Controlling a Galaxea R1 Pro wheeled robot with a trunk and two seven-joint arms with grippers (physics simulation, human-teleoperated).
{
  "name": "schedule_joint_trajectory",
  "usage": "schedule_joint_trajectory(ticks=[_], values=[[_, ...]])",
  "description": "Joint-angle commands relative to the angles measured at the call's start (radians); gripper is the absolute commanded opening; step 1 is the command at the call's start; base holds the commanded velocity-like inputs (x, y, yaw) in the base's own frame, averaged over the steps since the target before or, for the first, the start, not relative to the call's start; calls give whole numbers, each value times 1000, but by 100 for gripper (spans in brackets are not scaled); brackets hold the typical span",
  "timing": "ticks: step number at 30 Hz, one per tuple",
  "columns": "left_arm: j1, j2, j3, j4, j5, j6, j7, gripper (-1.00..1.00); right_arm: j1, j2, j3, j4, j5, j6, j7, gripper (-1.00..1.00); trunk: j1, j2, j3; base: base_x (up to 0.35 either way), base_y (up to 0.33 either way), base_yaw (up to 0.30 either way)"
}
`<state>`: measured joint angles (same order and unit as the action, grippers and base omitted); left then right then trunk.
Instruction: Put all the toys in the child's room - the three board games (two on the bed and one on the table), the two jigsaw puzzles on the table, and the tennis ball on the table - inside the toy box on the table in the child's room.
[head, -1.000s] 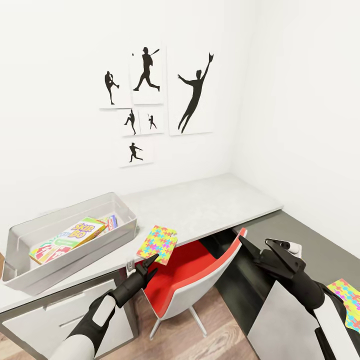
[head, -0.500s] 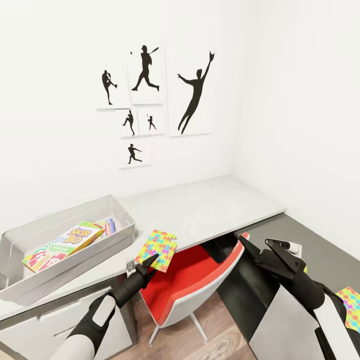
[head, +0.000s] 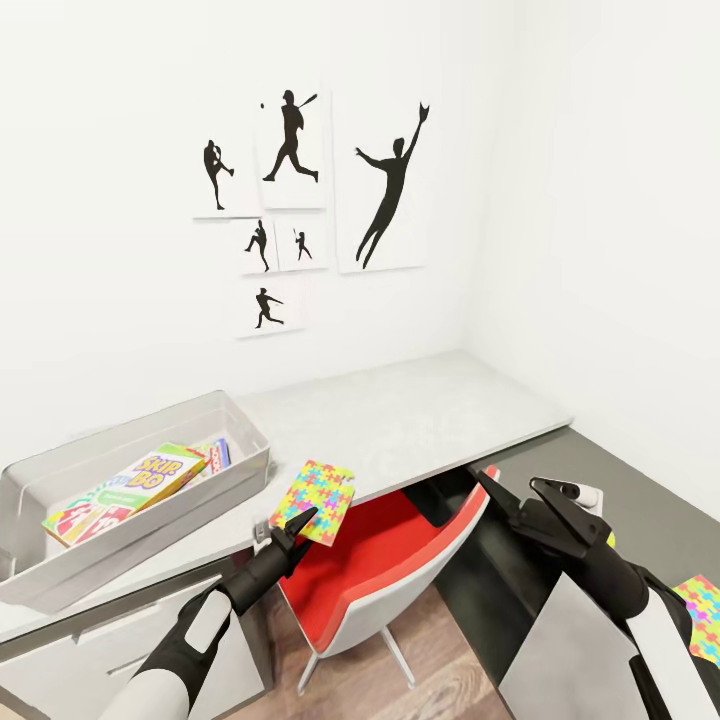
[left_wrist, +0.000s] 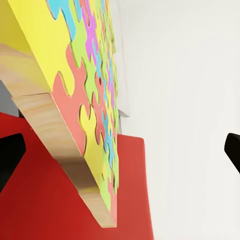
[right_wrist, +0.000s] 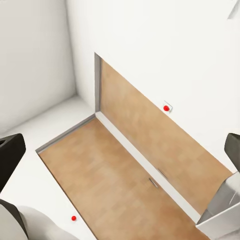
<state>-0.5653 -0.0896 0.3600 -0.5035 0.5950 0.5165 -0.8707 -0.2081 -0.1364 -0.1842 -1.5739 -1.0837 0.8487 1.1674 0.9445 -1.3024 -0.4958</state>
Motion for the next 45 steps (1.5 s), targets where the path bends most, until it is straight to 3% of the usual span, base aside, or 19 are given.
schedule_joint_trajectory(ticks=[1,27,28,42,45], values=[[-1,-1,5,0,0,8,-2,100,-1,0,0,0,-4,6,0,100,0,-1,-1,0,0,0],[-1,-1,4,0,-4,10,-1,100,-1,1,0,0,27,7,-2,100,0,-1,-1,0,0,0],[-1,-1,4,0,-5,11,-1,-100,-1,1,0,0,27,7,-2,100,0,-1,-1,0,0,0],[-1,-2,0,-1,-9,10,-11,-100,0,4,2,0,27,6,-2,100,0,-1,-1,0,0,0],[-1,-2,-41,-4,-10,11,-11,-100,0,3,18,0,27,6,-2,100,0,-1,-1,0,0,0]])
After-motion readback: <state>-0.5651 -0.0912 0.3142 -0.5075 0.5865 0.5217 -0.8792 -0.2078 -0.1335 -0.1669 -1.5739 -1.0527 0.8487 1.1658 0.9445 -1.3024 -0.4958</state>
